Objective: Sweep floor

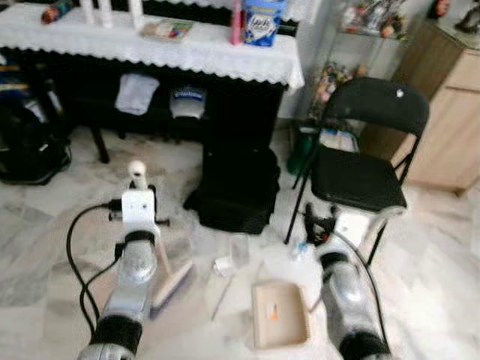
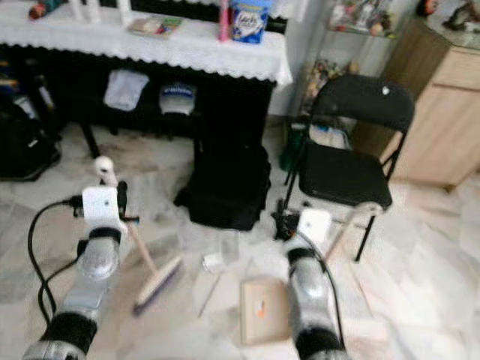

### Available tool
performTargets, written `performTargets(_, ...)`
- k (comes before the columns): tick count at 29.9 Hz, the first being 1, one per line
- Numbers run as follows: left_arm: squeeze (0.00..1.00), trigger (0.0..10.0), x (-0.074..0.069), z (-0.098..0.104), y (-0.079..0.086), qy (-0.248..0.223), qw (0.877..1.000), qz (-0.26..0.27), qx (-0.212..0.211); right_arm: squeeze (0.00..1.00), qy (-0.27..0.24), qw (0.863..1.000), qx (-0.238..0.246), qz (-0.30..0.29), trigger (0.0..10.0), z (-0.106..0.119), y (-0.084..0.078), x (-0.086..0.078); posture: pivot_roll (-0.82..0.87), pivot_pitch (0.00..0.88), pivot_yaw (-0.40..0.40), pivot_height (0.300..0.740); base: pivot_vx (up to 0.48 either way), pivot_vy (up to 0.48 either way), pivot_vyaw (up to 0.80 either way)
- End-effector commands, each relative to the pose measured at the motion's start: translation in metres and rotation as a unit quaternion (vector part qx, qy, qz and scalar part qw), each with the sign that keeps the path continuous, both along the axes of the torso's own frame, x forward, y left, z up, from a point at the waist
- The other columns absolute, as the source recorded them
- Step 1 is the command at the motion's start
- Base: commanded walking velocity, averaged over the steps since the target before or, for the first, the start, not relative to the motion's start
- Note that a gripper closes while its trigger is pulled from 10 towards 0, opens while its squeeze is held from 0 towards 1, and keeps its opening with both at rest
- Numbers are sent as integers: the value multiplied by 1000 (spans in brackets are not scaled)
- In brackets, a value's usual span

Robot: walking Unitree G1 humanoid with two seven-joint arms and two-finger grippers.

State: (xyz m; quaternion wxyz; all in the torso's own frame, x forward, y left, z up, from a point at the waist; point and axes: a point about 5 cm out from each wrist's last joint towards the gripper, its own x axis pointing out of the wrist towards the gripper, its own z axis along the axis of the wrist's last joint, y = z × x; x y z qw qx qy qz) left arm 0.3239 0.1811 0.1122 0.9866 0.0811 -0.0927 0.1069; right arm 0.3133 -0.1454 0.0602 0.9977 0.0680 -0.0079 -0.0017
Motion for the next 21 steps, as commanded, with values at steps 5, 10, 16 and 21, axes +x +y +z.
performTargets(5,0,10000,2,7,-2,-15,1000,-5,16,0,0,1000,-5,-16,10000,0,-12,-1,14,0,-44,740,0,-341,0)
performTargets(10,0,10000,2,7,-1,-14,1000,-6,16,0,0,1000,-3,-16,10000,0,-10,-1,12,0,-40,740,0,-343,0)
performTargets(16,0,10000,3,7,-1,-12,1000,-6,15,0,0,1000,-3,-17,10000,0,-11,-1,11,0,-39,740,0,-154,0)
performTargets(21,0,10000,3,6,-1,-11,1000,-7,16,0,-4,1000,0,-15,10000,1,-10,-1,8,0,-37,740,0,0,0)
